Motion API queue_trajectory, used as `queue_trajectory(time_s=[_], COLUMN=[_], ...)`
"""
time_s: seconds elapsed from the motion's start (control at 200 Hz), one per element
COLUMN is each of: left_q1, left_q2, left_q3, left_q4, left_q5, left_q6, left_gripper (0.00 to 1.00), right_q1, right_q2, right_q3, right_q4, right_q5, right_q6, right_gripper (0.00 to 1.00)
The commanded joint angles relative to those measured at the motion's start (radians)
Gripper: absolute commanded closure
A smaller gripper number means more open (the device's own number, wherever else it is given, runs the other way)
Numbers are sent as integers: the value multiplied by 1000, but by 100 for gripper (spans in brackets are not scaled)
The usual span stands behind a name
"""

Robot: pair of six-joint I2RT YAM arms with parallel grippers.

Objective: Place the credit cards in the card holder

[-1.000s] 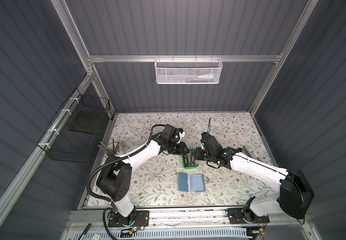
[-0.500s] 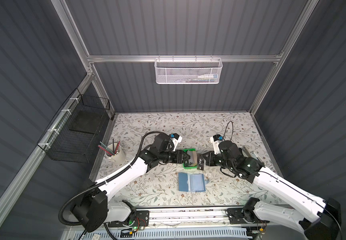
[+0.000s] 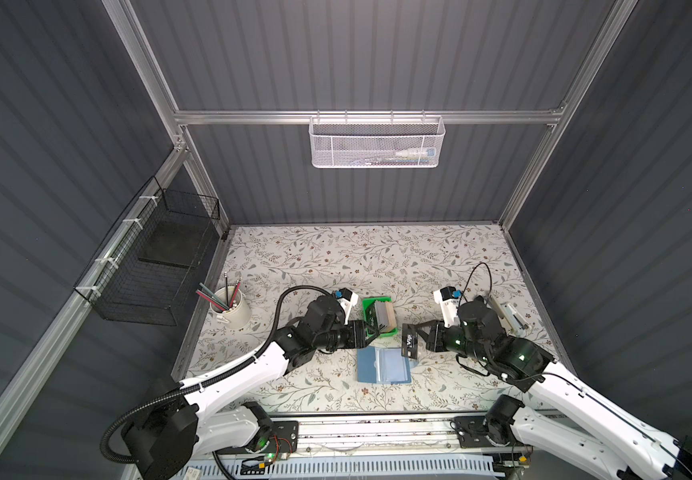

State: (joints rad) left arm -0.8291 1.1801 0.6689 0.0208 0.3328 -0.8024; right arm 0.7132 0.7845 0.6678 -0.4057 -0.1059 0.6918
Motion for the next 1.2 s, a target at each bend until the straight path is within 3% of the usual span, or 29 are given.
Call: queue_trajectory(time_s=[0.0, 0.285, 0.615, 0.946, 1.026, 1.196], left_q1=[-17, -21, 0, 77, 91, 90], left_q2=[-2, 35, 77, 57, 68, 90], left_q3=[-12, -18, -71, -110, -124, -130], left_q4=[77, 113, 366, 547, 621, 736], left_q5=[14, 88, 280, 482, 527, 572], left_q6=[-10, -9, -53, -110, -155, -226], left_gripper=[46, 49, 48, 48, 48, 59], right_q1=[-4, -4, -15, -63, -67, -72], right_q2=[-10, 20, 10, -64, -84, -90], right_q3=[-3, 42, 6, 9, -12, -36], right_q4=[10, -9, 175, 175, 210, 261], right_q5=[0, 30, -172, -220, -284, -348], right_q6=[42, 67, 57, 90, 110, 141], right_gripper=[100, 100, 100, 100, 100, 100])
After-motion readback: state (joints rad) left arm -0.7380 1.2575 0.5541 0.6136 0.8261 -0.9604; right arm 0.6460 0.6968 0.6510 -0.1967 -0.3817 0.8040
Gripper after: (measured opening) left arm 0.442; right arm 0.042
